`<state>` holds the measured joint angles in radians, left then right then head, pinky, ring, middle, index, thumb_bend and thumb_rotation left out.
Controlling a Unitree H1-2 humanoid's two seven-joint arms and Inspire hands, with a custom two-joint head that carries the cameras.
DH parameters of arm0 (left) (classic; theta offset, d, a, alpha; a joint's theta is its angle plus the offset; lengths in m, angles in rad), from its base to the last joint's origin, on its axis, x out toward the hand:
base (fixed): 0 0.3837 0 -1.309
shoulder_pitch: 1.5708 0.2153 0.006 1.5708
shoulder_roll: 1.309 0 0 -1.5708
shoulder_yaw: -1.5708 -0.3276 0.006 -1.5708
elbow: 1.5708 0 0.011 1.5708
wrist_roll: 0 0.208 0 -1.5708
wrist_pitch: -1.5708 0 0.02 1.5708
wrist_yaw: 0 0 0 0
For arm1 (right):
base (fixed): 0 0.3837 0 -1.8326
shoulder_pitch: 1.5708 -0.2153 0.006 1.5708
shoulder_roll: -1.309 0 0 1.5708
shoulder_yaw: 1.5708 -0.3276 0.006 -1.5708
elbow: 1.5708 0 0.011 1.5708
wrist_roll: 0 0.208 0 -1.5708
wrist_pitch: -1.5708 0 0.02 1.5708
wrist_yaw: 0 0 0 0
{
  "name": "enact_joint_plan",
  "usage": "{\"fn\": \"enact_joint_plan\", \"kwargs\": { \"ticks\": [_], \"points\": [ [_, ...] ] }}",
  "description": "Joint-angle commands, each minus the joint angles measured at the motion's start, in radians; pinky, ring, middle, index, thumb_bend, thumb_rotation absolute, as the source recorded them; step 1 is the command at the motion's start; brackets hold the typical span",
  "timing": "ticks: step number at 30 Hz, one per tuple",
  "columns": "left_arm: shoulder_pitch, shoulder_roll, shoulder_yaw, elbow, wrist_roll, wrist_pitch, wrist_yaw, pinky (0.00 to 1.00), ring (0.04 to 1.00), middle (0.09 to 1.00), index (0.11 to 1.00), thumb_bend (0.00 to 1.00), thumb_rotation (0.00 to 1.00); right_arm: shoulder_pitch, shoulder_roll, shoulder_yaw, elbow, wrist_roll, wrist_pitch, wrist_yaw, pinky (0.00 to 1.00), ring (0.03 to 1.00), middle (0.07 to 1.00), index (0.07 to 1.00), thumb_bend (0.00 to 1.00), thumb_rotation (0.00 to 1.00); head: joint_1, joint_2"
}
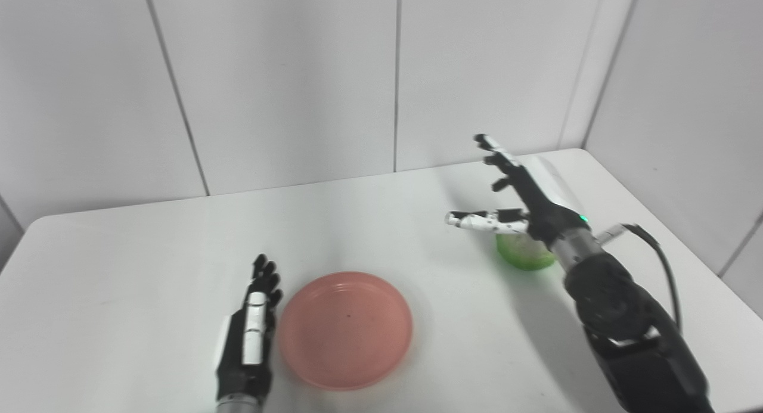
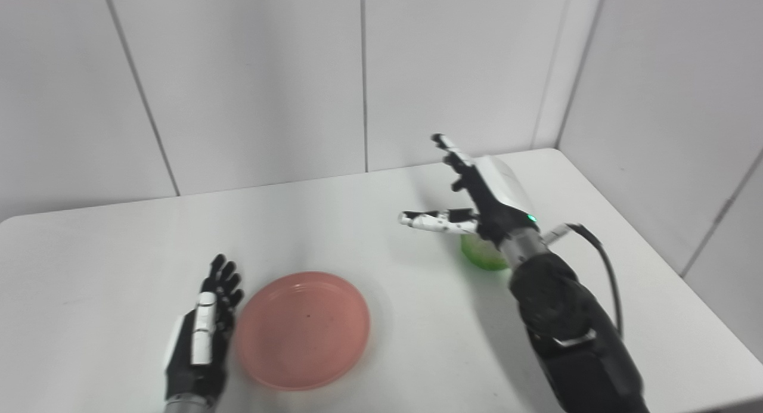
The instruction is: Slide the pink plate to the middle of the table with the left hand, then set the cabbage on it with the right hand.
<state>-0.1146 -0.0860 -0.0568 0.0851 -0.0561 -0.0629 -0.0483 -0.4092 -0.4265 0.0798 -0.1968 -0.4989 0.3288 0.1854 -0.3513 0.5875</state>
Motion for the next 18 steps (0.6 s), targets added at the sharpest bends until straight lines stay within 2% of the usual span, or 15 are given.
{"fn": "enact_joint_plan", "kwargs": {
  "ticks": [1,4,7,9,12,18],
  "points": [
    [0.027,0.031,0.018,0.026,-0.018,-0.018,-0.018,1.0,1.0,1.0,1.0,0.55,1.0,-0.055,-0.034,0.0,0.01,-0.043,0.024,-0.001,0.71,0.86,0.909,0.921,0.91,0.47,-0.02,-0.002],
    [0.029,0.038,0.03,0.029,-0.031,-0.018,-0.017,1.0,1.0,1.0,1.0,0.55,1.0,-0.078,-0.059,0.025,0.057,-0.106,0.03,0.006,0.73,0.861,0.899,0.913,0.91,0.44,-0.05,0.0],
    [0.027,0.041,0.044,0.031,-0.047,-0.011,-0.012,1.0,1.0,1.0,1.0,0.54,1.0,-0.102,-0.102,0.067,0.097,-0.188,0.042,0.041,0.76,0.89,0.918,0.93,0.94,0.54,-0.063,-0.001],
    [0.025,0.043,0.052,0.037,-0.063,-0.019,-0.017,1.0,1.0,1.0,1.0,0.53,1.0,-0.113,-0.121,0.085,0.114,-0.225,0.043,0.059,0.77,0.895,0.92,0.932,0.95,0.55,-0.069,-0.003],
    [0.024,0.047,0.057,0.045,-0.071,-0.028,-0.018,1.0,1.0,1.0,1.0,0.54,1.0,-0.123,-0.141,0.097,0.13,-0.249,0.043,0.084,0.79,0.896,0.917,0.93,0.99,0.58,-0.071,-0.005],
    [0.025,0.059,0.058,0.052,-0.077,-0.028,-0.024,1.0,1.0,1.0,1.0,0.54,1.0,-0.152,-0.193,0.122,0.182,-0.284,0.024,0.141,0.82,0.906,0.921,0.934,1.0,0.61,-0.077,-0.006]
  ]
}}
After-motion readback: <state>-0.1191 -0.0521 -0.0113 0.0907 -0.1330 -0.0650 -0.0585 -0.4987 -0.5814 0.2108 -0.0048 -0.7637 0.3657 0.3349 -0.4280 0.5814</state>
